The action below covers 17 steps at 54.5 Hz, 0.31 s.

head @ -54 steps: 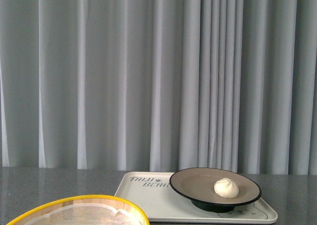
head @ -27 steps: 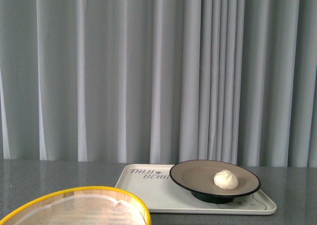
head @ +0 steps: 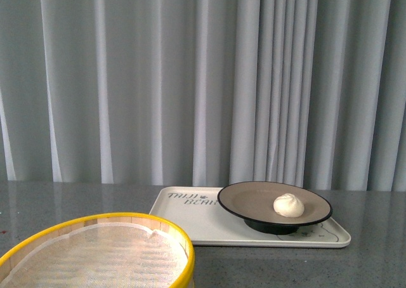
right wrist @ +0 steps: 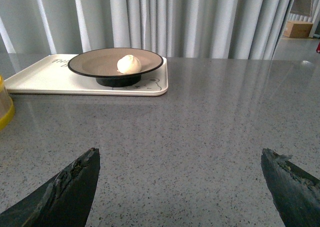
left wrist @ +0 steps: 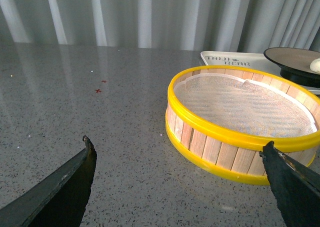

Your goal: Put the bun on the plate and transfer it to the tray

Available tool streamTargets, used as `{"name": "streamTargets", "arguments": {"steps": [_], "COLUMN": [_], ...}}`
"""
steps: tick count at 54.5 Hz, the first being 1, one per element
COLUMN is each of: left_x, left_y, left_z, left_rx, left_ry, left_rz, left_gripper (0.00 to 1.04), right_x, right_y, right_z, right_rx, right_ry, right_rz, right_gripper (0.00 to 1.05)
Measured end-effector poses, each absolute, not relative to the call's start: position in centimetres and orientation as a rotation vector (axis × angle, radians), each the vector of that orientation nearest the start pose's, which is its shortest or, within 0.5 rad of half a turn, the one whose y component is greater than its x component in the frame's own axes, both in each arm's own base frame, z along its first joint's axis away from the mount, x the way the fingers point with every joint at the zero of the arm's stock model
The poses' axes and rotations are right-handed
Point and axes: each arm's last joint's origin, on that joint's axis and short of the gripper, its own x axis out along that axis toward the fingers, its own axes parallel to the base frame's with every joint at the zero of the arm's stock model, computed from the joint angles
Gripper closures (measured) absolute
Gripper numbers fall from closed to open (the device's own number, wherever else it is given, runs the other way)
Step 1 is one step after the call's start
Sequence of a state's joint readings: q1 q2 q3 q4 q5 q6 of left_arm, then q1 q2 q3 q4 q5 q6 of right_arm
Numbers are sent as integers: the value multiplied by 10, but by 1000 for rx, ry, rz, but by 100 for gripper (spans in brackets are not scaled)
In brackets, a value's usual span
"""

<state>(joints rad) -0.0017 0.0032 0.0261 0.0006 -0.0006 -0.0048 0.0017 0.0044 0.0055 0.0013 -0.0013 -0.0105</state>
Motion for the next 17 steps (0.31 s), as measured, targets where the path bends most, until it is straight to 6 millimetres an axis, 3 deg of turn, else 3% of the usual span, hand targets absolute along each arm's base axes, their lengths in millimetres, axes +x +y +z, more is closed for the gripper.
{"name": "streamTargets", "arguments": {"steps": [17], "left_x": [96], "left_y": [0], "left_z": [172], "left_rx": [-5], "left_ry": [-23], "left_rz": [-1], "left_gripper": [7], "right_x": [98], "right_y": [0], "right_z": [165], "right_rx": [-10], "right_ry": [-2], "right_rz": [3], "right_gripper": [9]}}
